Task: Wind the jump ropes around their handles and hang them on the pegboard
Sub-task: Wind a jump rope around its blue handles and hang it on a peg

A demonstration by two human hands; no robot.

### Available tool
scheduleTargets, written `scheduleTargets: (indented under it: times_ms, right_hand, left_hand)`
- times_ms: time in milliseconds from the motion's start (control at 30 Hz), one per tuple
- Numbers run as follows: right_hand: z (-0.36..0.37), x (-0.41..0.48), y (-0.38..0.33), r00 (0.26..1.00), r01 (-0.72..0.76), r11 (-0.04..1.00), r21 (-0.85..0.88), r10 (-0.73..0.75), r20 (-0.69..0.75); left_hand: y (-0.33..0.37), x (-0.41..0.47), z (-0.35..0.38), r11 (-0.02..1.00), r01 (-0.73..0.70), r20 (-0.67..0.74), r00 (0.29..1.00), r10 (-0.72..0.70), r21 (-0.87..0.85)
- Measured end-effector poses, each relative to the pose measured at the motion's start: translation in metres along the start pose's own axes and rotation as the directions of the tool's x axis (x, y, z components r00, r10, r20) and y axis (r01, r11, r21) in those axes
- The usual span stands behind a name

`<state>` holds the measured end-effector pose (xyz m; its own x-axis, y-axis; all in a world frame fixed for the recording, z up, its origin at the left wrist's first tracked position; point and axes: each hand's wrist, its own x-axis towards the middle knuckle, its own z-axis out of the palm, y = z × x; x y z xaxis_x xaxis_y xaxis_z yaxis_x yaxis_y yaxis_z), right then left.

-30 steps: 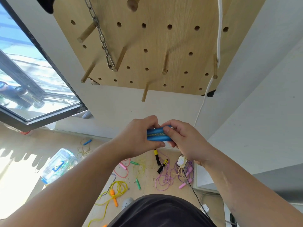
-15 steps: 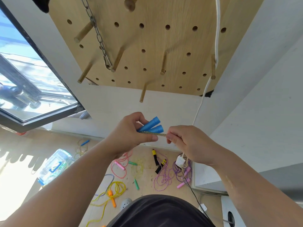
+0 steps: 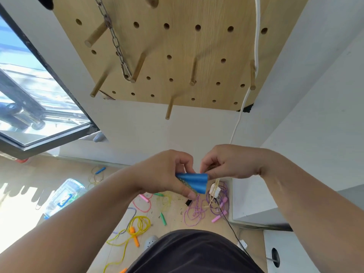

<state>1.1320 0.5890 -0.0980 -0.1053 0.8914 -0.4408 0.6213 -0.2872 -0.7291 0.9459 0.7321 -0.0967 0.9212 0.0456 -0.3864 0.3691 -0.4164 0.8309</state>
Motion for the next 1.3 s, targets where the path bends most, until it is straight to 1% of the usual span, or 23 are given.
scheduleTargets:
  times_ms: [67, 133, 200, 267, 333, 367, 500, 567, 667, 733, 800, 867, 933, 967, 1033, 1067, 1133, 1200, 1300]
  right_hand:
    - [-0.006, 0.007, -0.006, 0.999, -0.040, 0.994, -0.106, 0.043, 0.028]
    - [-0.009, 0.012, -0.015, 0.995, -0.087, 0.965, -0.249, 0.098, 0.033]
    - [-0.008, 0.017, -0.024, 0.992, -0.116, 0.910, -0.398, 0.128, 0.005]
    - [-0.002, 0.022, -0.031, 0.990, -0.140, 0.848, -0.511, 0.108, -0.093]
    - [0.007, 0.026, -0.033, 0.976, -0.178, 0.818, -0.547, 0.077, -0.203]
    - [0.011, 0.028, -0.032, 0.969, -0.193, 0.815, -0.546, 0.069, -0.239]
    - [0.023, 0.035, -0.026, 0.950, -0.207, 0.833, -0.513, 0.046, -0.309]
    - [0.026, 0.034, -0.027, 0.933, -0.231, 0.837, -0.496, 0.046, -0.357]
    - [0.032, 0.029, -0.028, 0.881, -0.260, 0.871, -0.416, 0.038, -0.472]
    - [0.038, 0.024, -0.025, 0.830, -0.231, 0.933, -0.275, 0.042, -0.556]
    - [0.045, 0.018, -0.023, 0.764, -0.157, 0.982, -0.107, 0.052, -0.643]
    - [0.053, 0.013, -0.019, 0.703, -0.071, 0.996, 0.054, 0.088, -0.706]
    - [0.060, 0.010, -0.015, 0.665, 0.015, 0.979, 0.202, 0.141, -0.734]
    - [0.062, 0.009, -0.013, 0.653, 0.045, 0.966, 0.254, 0.164, -0.739]
    - [0.067, 0.007, -0.012, 0.651, 0.078, 0.951, 0.299, 0.179, -0.737]
    - [0.069, 0.006, -0.011, 0.654, 0.088, 0.948, 0.304, 0.175, -0.736]
    - [0.070, 0.003, -0.007, 0.650, 0.111, 0.940, 0.323, 0.177, -0.739]
    - [0.066, 0.000, -0.001, 0.653, 0.130, 0.935, 0.330, 0.169, -0.738]
    - [0.060, -0.001, 0.009, 0.694, 0.140, 0.950, 0.280, 0.108, -0.712]
  left_hand:
    - [0.001, 0.004, 0.003, 0.982, 0.020, -0.008, 1.000, -0.019, 0.190]
    - [0.002, 0.007, 0.007, 0.950, 0.056, -0.041, 0.998, -0.045, 0.306]
    - [0.000, 0.010, 0.009, 0.926, 0.103, -0.092, 0.993, -0.074, 0.364]
    - [-0.004, 0.013, 0.008, 0.918, 0.162, -0.176, 0.979, -0.103, 0.362]
    - [-0.007, 0.016, 0.004, 0.924, 0.200, -0.250, 0.961, -0.119, 0.327]
    - [-0.007, 0.017, 0.003, 0.924, 0.207, -0.263, 0.957, -0.123, 0.323]
    - [-0.007, 0.019, 0.001, 0.909, 0.214, -0.259, 0.958, -0.123, 0.359]
    - [-0.009, 0.020, 0.000, 0.914, 0.225, -0.323, 0.940, -0.112, 0.337]
    - [-0.011, 0.024, 0.003, 0.948, 0.234, -0.447, 0.887, -0.116, 0.218]
    - [-0.013, 0.028, 0.006, 0.970, 0.223, -0.523, 0.841, -0.140, 0.099]
    - [-0.015, 0.030, 0.008, 0.977, 0.211, -0.580, 0.794, -0.181, -0.015]
    - [-0.015, 0.030, 0.009, 0.970, 0.197, -0.587, 0.773, -0.242, -0.140]
    - [-0.014, 0.030, 0.010, 0.946, 0.162, -0.568, 0.766, -0.301, -0.282]
    - [-0.014, 0.030, 0.009, 0.924, 0.137, -0.562, 0.759, -0.329, -0.357]
    - [-0.012, 0.030, 0.006, 0.851, 0.078, -0.544, 0.737, -0.400, -0.519]
    - [-0.011, 0.030, 0.004, 0.804, 0.050, -0.520, 0.739, -0.428, -0.592]
    - [-0.007, 0.028, 0.003, 0.728, 0.006, -0.454, 0.778, -0.435, -0.685]
    - [-0.002, 0.026, 0.005, 0.680, -0.025, -0.400, 0.825, -0.400, -0.733]
    - [0.003, 0.020, 0.008, 0.616, -0.084, -0.344, 0.884, -0.317, -0.783]
